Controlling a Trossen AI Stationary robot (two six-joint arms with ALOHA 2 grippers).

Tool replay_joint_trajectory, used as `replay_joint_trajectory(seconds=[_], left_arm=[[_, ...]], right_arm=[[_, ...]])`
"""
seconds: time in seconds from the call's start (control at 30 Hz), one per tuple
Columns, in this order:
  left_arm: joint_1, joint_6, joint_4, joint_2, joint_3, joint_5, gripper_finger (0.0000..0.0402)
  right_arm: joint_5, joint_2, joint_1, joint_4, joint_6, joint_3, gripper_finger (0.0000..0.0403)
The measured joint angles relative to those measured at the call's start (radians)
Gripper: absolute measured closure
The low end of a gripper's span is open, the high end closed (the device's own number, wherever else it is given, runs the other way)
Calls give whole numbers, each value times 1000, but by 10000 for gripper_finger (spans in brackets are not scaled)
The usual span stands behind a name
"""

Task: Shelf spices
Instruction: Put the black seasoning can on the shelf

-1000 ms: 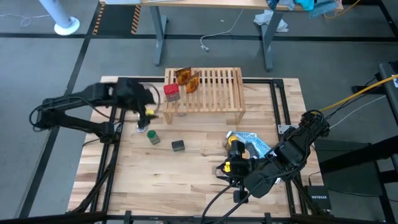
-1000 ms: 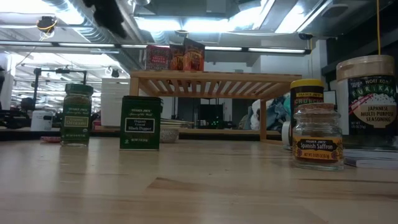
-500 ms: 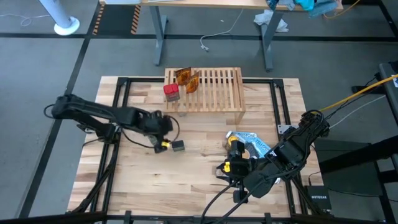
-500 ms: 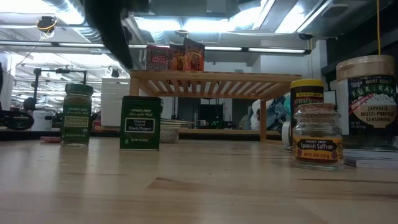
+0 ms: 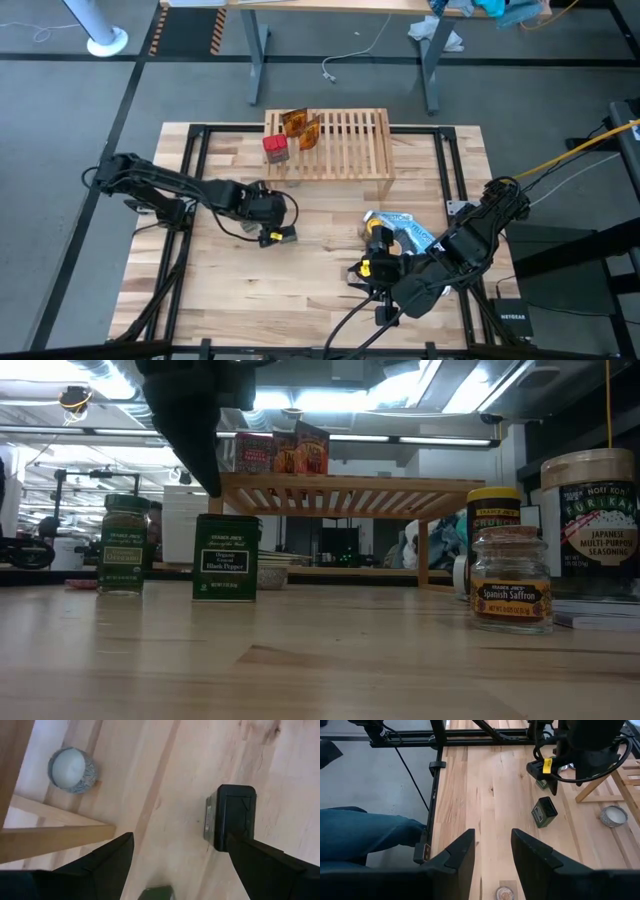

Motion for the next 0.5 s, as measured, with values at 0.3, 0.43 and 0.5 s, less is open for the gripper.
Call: replay_joint_trajectory(seconds=[0.3, 0.43, 0.5], left_arm=[[-56, -45, 23, 18, 0, 16, 89], [-78, -51, 25, 18, 0, 26, 89], [-89, -50, 25, 18, 0, 27, 89]], right_arm=[[0, 0, 0, 1, 0, 0, 269], [0, 0, 0, 1, 0, 0, 269], [0, 0, 0, 2, 0, 0, 269]])
